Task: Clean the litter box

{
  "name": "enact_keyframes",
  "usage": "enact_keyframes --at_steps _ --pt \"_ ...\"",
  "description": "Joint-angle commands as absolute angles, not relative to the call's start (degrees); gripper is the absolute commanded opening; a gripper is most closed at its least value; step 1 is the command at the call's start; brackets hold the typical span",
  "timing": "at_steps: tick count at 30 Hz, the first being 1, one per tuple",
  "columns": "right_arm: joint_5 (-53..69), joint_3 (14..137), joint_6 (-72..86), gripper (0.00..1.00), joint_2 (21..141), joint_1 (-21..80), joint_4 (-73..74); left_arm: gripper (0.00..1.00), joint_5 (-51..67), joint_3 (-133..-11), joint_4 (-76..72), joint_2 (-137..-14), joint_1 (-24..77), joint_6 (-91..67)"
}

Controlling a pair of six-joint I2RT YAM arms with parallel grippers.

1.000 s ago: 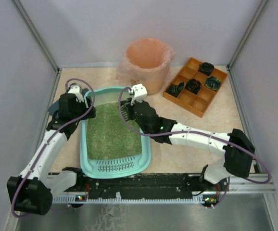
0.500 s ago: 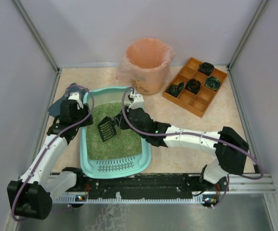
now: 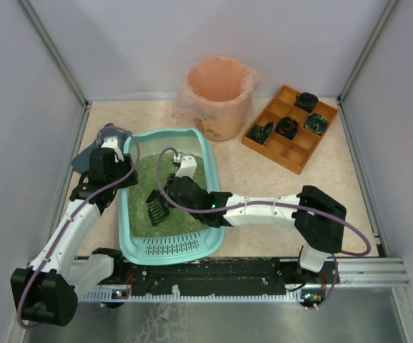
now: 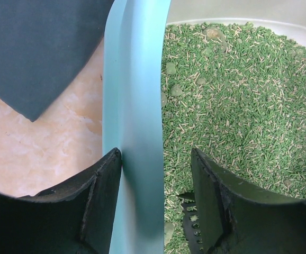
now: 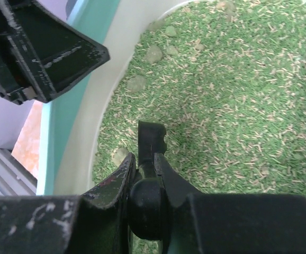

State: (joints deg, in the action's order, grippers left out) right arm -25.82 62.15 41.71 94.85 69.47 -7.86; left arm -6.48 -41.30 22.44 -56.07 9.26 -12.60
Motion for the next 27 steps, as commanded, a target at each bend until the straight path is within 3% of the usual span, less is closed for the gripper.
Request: enact_keyframes --at_steps 1,14,27 --pt "-31.31 68.15 38.36 0.00 98.71 72.17 -6.14 0.60 -5.88 -41.07 22.48 -55.55 9.49 -12.47" --pt "-16.09 64.67 56.31 0.00 105.43 72.26 -19.43 0.59 -5.40 -41.08 22.46 -55.74 9.49 -12.22" --pt "-18.04 53.19 66.29 0.00 96.45 67.17 -27.40 0.62 -6.13 -41.37 22.50 -55.22 9.49 -12.29"
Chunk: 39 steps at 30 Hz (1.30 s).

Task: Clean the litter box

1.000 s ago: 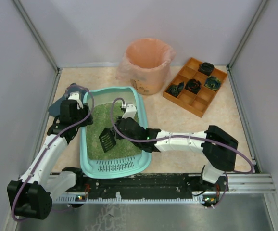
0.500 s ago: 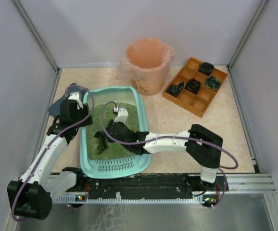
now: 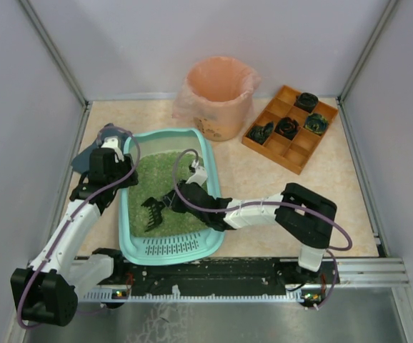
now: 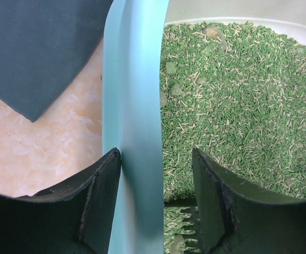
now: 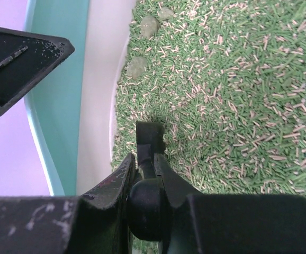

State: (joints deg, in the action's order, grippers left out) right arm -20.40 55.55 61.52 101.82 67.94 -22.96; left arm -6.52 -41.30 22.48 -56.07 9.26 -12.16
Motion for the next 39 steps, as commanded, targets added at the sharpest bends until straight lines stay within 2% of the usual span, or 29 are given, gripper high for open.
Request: enact_keyframes --at_steps 1,5,10,18,26,31,35,39 --pt "-19.09 52.43 66.27 0.00 95.43 66.89 -27.56 0.64 -6.36 -41.33 22.43 -54.98 9.49 -12.34" --pt "-21.27 49.20 66.89 0.00 91.67 65.59 -30.85 0.73 -7.96 -41.33 22.41 -53.40 9.49 -12.85" --pt "-21.98 46.94 68.47 0.00 89.74 64.17 -33.13 0.77 -9.57 -40.52 21.19 -49.50 9.49 -13.27" --pt "-23.06 46.39 67.95 0.00 87.89 63.00 -33.67 0.78 -12.32 -40.10 20.50 -46.23 9.51 -13.27" --pt "-23.72 40.01 62.90 0.00 78.55 59.47 -35.70 0.79 -12.95 -39.94 20.56 -45.45 9.54 -13.27" --pt "-20.91 35.58 63.49 0.00 72.41 55.35 -37.15 0.78 -12.14 -39.91 20.41 -45.55 9.49 -13.12" --pt "-14.34 36.56 63.74 0.00 73.74 55.29 -40.53 0.79 -11.95 -39.89 20.13 -45.79 9.49 -12.97" --pt "-18.51 32.39 67.34 0.00 70.44 52.10 -39.53 0.78 -11.87 -39.84 20.26 -45.61 9.49 -13.01"
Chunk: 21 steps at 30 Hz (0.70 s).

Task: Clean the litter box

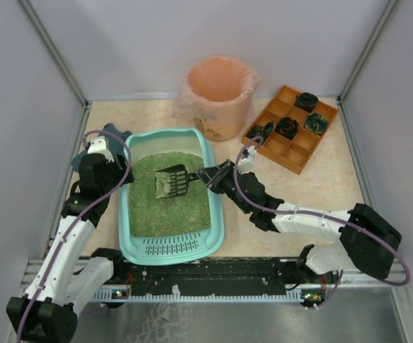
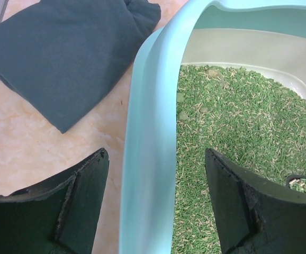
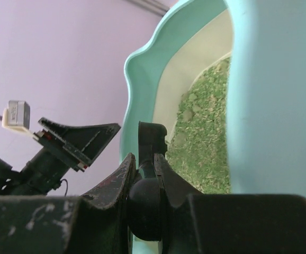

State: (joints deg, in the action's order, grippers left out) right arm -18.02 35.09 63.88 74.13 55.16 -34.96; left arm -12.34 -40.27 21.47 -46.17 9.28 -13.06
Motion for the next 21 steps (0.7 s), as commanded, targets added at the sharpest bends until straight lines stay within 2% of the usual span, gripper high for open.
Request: enact_keyframes --at_steps 1,5,10,14,19,21 --pt "-17.91 31.49 68.64 0.00 70.29 51.51 -40.45 0.78 -11.80 -39.76 20.30 -45.50 9.49 -12.93" --pt "-7.98 36.21 67.53 0.00 74.95 52.33 -43.49 0.78 -11.30 -39.77 19.62 -45.94 9.49 -12.70" --pt "-13.03 28.62 74.74 0.00 71.77 47.89 -45.59 0.78 -11.31 -39.91 20.51 -45.84 9.49 -12.84" --pt "-5.53 33.75 70.54 0.00 75.73 50.20 -46.06 0.78 -10.97 -39.59 19.21 -46.01 9.49 -12.42" --pt "-9.23 27.67 75.37 0.00 72.89 45.86 -47.80 0.78 -10.95 -40.35 21.09 -46.55 9.54 -13.06" --pt "-6.16 31.50 72.58 0.00 73.84 47.72 -46.27 0.78 -11.03 -39.48 19.59 -45.67 9.49 -12.58"
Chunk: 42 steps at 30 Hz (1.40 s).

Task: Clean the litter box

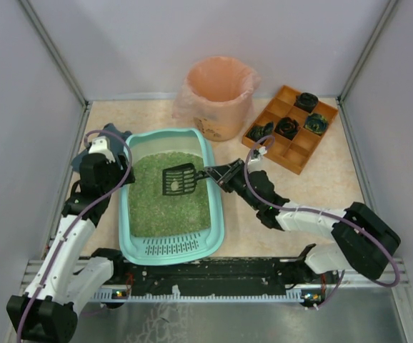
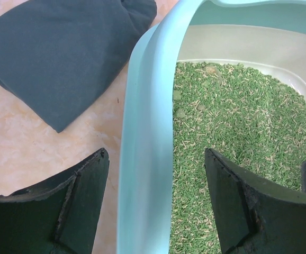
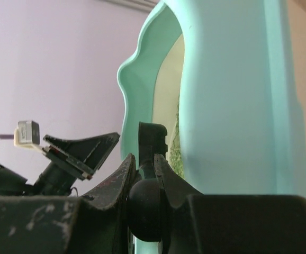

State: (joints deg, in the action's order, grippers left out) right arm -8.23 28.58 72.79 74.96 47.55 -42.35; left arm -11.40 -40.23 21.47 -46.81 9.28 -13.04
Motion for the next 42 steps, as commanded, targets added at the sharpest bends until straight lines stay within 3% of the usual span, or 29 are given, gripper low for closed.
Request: enact_keyframes --at_steps 1,7,11,16,20,24,28,33,42 --pt "-4.88 33.51 71.02 0.00 75.17 48.97 -45.38 0.78 -10.81 -39.30 19.03 -45.56 9.49 -12.35" --pt "-7.55 29.21 75.25 0.00 73.57 45.16 -46.98 0.79 -10.81 -40.21 20.83 -46.27 9.49 -12.88" --pt "-4.22 36.57 68.78 0.00 76.82 50.40 -42.49 0.79 -10.66 -39.47 18.71 -45.50 9.49 -12.26" --pt "-7.51 29.33 76.05 0.00 74.25 45.94 -46.30 0.79 -10.90 -39.92 20.46 -45.58 9.49 -12.72" --pt "-3.46 36.84 69.02 0.00 76.17 50.24 -41.02 0.79 -10.67 -39.40 18.48 -45.30 9.49 -12.13" --pt "-8.49 29.52 75.63 0.00 72.50 44.71 -42.71 0.79 -10.94 -40.56 21.12 -46.01 9.49 -12.83" --pt "-2.88 37.98 68.90 0.00 76.33 48.34 -38.42 0.79 -11.44 -39.07 18.51 -44.22 9.49 -12.00" --pt "-4.24 36.47 72.64 0.00 74.88 43.57 -38.96 0.80 -12.16 -39.68 20.28 -44.67 9.49 -12.52" --pt "-1.39 58.36 67.31 0.00 77.68 35.73 -21.76 0.79 -13.31 -39.77 20.54 -44.87 9.49 -12.83"
